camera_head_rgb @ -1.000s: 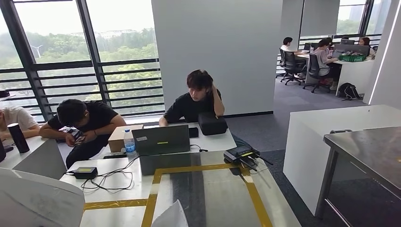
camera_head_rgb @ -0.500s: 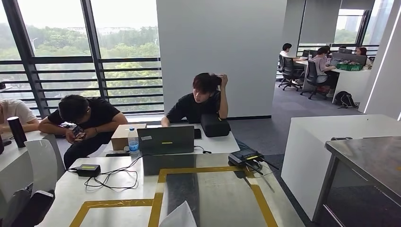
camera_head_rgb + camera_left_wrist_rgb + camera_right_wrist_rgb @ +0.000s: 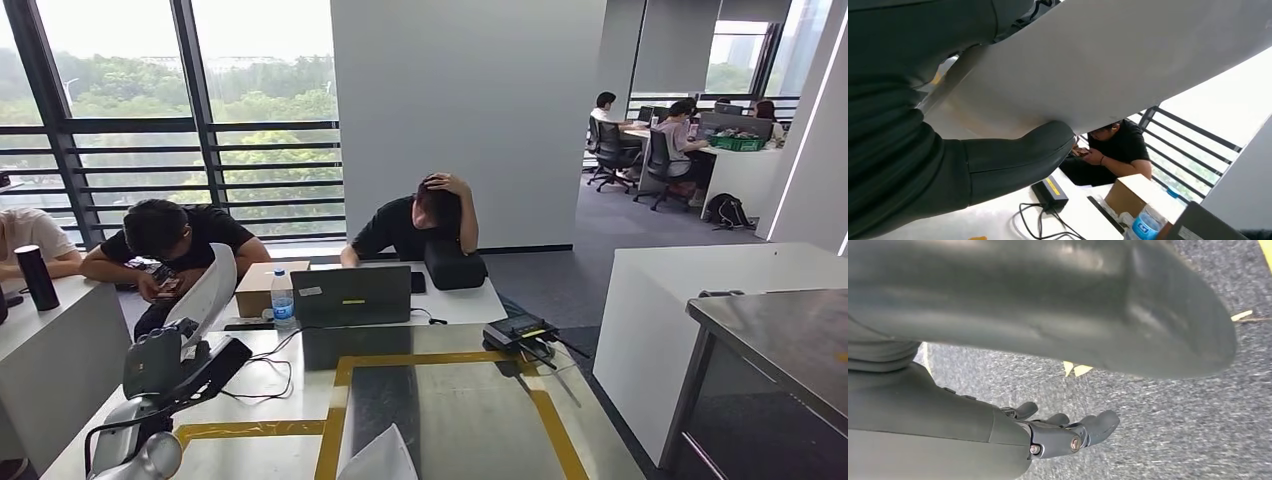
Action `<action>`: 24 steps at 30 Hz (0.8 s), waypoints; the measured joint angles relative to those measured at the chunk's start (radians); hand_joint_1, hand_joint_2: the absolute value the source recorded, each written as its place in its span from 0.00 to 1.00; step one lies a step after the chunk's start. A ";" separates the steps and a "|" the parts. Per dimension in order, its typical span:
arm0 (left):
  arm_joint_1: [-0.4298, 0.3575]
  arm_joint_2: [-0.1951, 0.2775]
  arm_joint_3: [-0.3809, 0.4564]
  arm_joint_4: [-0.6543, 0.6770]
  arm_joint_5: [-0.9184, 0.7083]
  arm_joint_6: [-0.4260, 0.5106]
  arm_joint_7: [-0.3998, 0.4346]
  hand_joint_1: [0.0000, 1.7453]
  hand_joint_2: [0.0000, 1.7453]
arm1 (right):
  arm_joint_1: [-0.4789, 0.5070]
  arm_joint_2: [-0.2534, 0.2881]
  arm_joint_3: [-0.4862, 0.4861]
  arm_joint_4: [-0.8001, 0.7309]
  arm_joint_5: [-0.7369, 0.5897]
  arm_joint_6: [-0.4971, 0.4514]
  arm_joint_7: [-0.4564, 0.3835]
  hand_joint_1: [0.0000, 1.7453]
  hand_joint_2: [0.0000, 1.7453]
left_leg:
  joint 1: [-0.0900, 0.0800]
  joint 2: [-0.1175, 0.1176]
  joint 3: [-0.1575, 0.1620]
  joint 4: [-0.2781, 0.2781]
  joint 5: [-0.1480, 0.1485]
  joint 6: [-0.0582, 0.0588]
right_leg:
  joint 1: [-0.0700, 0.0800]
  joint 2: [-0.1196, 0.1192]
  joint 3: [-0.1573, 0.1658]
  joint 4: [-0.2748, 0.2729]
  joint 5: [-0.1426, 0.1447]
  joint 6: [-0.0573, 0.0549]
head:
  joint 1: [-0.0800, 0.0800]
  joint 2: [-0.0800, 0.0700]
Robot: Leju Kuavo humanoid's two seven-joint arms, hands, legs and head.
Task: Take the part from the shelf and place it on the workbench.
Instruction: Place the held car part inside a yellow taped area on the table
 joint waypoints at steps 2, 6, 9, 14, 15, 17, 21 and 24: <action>0.002 -0.040 -0.016 0.015 -0.015 0.007 -0.034 1.00 1.00 | 0.002 -0.001 0.000 0.000 0.004 -0.002 0.008 0.00 0.00 | 0.000 -0.002 0.000 0.000 0.000 0.001 | -0.001 -0.002 0.001 0.000 0.000 0.001 | 0.000 0.000; 0.025 -0.135 -0.064 0.041 -0.082 -0.005 -0.066 0.50 1.00 | 0.001 -0.006 0.000 0.000 0.010 -0.005 0.010 0.00 0.00 | 0.000 -0.006 0.000 0.000 0.001 0.002 | -0.001 -0.006 0.003 0.000 -0.002 0.002 | 0.000 0.000; 0.051 -0.182 -0.119 0.058 -0.150 -0.038 -0.018 0.00 1.00 | 0.001 -0.009 0.000 0.000 0.019 -0.002 0.007 0.00 0.00 | -0.001 -0.003 0.000 0.000 0.000 0.003 | -0.001 -0.003 0.003 0.000 -0.001 0.002 | 0.000 0.000; 0.080 -0.189 -0.169 0.081 -0.191 -0.122 0.147 0.00 0.00 | 0.008 -0.009 0.000 0.000 0.035 0.008 0.009 0.00 0.00 | -0.002 0.005 0.001 -0.001 -0.001 0.003 | -0.001 0.003 0.001 0.000 0.000 0.004 | 0.000 0.000; 0.081 -0.184 -0.173 0.084 -0.192 -0.142 0.173 0.00 0.00 | 0.009 -0.009 0.000 0.000 0.037 0.010 0.008 0.00 0.00 | -0.002 0.004 0.001 -0.001 -0.001 0.003 | -0.001 0.003 0.001 0.000 0.000 0.004 | 0.000 0.000; 0.082 -0.172 -0.177 0.090 -0.194 -0.173 0.214 0.00 0.00 | 0.010 -0.009 0.000 0.000 0.038 0.012 0.006 0.00 0.00 | -0.002 0.004 0.002 -0.002 -0.001 0.003 | 0.000 0.002 0.001 0.000 0.000 0.003 | 0.000 0.000; 0.082 -0.153 -0.178 0.092 -0.194 -0.192 0.238 0.00 0.00 | 0.010 -0.009 0.000 0.000 0.040 0.015 0.000 0.00 0.00 | 0.000 0.003 0.002 -0.002 0.000 0.002 | 0.001 0.001 0.001 0.000 -0.001 0.003 | 0.000 0.000; 0.082 -0.145 -0.178 0.093 -0.194 -0.190 0.263 0.00 0.00 | 0.010 -0.009 0.001 0.000 0.041 0.017 -0.006 0.00 0.00 | 0.000 0.003 0.002 -0.003 0.000 0.002 | 0.001 0.000 0.001 0.000 -0.001 0.003 | 0.000 0.000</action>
